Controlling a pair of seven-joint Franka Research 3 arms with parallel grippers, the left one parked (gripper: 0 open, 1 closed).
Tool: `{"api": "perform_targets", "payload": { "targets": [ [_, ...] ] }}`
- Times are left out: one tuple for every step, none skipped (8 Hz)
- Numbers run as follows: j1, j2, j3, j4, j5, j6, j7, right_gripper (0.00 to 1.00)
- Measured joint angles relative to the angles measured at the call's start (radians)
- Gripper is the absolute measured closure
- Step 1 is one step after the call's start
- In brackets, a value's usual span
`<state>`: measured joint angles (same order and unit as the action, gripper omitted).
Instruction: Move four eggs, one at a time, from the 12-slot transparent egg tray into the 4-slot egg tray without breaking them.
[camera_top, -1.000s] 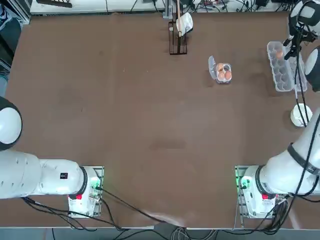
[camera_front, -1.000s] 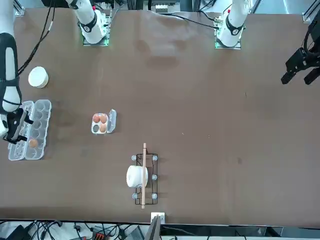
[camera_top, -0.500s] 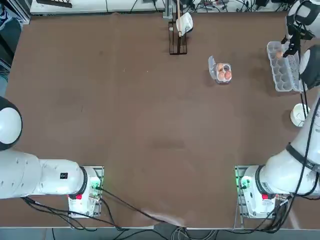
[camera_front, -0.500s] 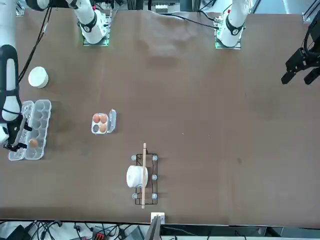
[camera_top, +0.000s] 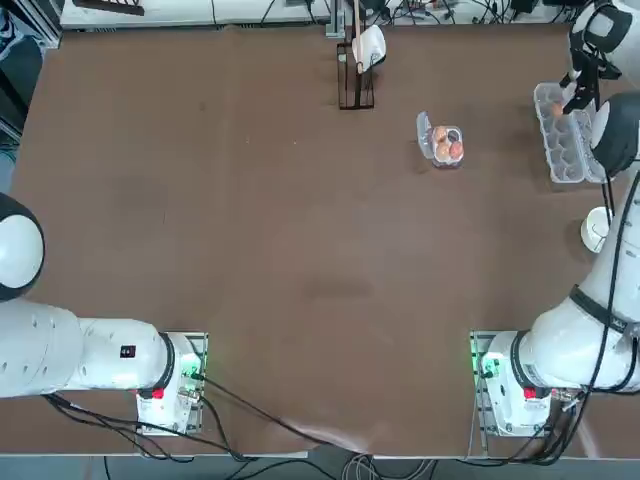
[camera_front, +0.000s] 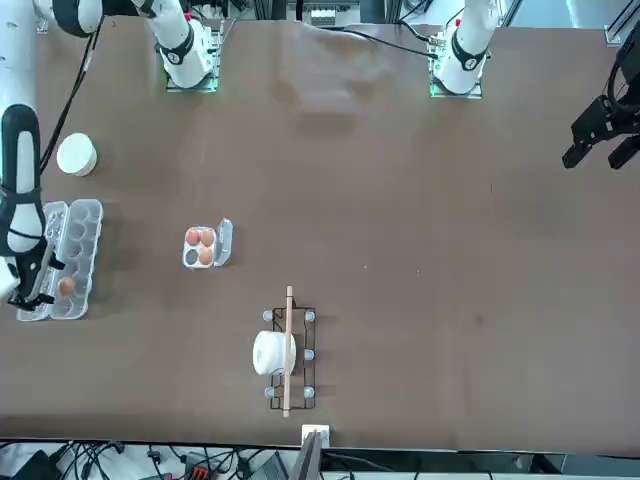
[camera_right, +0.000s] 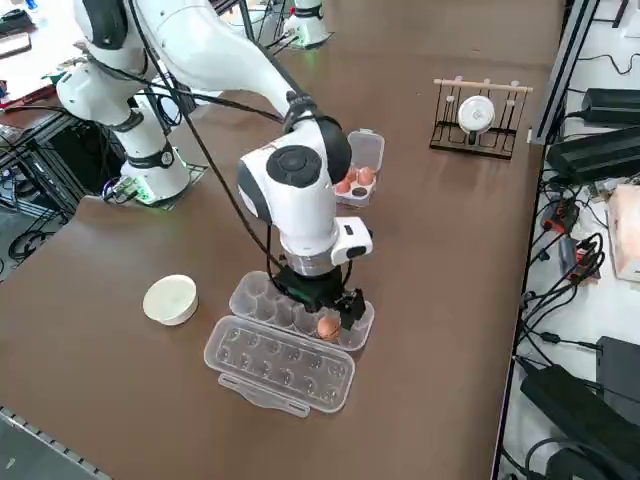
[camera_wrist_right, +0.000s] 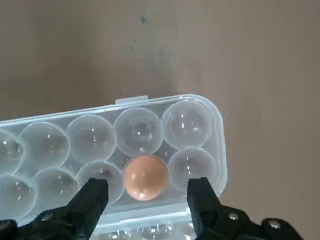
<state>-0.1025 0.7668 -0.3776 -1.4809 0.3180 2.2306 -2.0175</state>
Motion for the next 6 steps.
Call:
{"api": "perform_targets", "payload": {
  "targets": [
    [-0.004,0.017,0.0,0.005,0.004,0.0,0.0,0.04],
    [-0.01,0.028,0.0,0.008,0.005,0.0,-0.003,0.04],
    [-0.016,0.033,0.0,0.01,0.005,0.0,-0.007,0.05],
    [-0.02,0.035,0.0,0.011,0.006,0.0,-0.011,0.06],
    [-0.022,0.036,0.0,0.011,0.006,0.0,-0.012,0.07],
    [-0.024,0.037,0.004,0.011,0.006,0.0,-0.014,0.08]
  ]
}}
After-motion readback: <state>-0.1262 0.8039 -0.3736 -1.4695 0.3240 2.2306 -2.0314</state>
